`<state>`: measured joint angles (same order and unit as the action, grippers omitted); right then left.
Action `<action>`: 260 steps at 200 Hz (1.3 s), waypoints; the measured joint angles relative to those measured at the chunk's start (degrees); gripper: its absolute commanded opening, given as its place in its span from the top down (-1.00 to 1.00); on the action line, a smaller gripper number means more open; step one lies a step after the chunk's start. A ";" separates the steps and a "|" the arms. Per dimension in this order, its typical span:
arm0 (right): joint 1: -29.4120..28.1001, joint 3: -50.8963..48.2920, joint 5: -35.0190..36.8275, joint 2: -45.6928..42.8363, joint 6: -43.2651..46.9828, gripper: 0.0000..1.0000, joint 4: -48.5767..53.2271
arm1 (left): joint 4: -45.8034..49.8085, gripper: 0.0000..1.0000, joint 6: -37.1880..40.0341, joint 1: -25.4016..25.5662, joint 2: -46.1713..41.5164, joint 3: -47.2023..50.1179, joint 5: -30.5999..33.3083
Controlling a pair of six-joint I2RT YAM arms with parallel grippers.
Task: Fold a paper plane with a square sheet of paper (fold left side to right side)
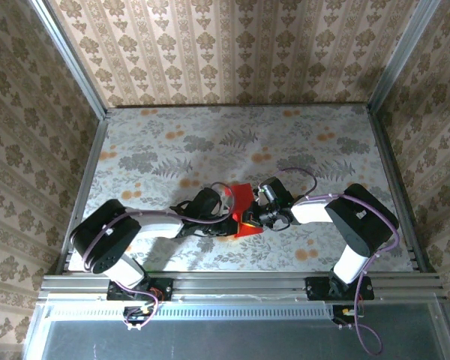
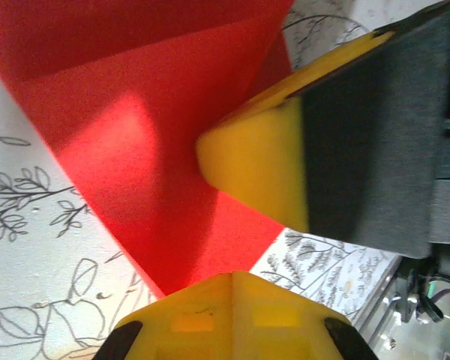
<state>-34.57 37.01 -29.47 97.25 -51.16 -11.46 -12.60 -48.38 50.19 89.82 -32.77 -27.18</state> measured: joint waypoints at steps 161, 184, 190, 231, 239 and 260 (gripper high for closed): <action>-0.04 0.07 -0.02 -3.21 1.92 1.00 2.69 | 0.63 1.00 1.07 0.87 1.73 0.00 2.10; -0.28 0.04 -0.28 -3.78 1.90 1.00 2.29 | 0.63 1.00 1.07 0.90 1.73 0.00 2.12; -0.37 0.00 -0.39 -3.78 1.88 1.00 2.19 | 0.63 1.00 1.07 0.90 1.73 0.00 2.12; -1.66 -0.26 -1.31 -2.95 1.46 1.00 -0.57 | 0.63 1.00 1.07 0.90 1.73 0.00 2.12; -1.90 -0.26 -1.40 -2.51 1.46 1.00 -0.83 | 0.63 1.00 1.07 0.90 1.73 0.00 2.12; -2.36 -0.26 -1.81 -1.29 1.46 1.00 -1.20 | 0.66 1.00 1.07 0.90 1.73 0.00 2.12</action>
<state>-36.93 36.75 -31.29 95.96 -49.69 -12.67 -11.94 -47.31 51.09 91.55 -32.77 -25.06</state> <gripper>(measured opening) 0.064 0.047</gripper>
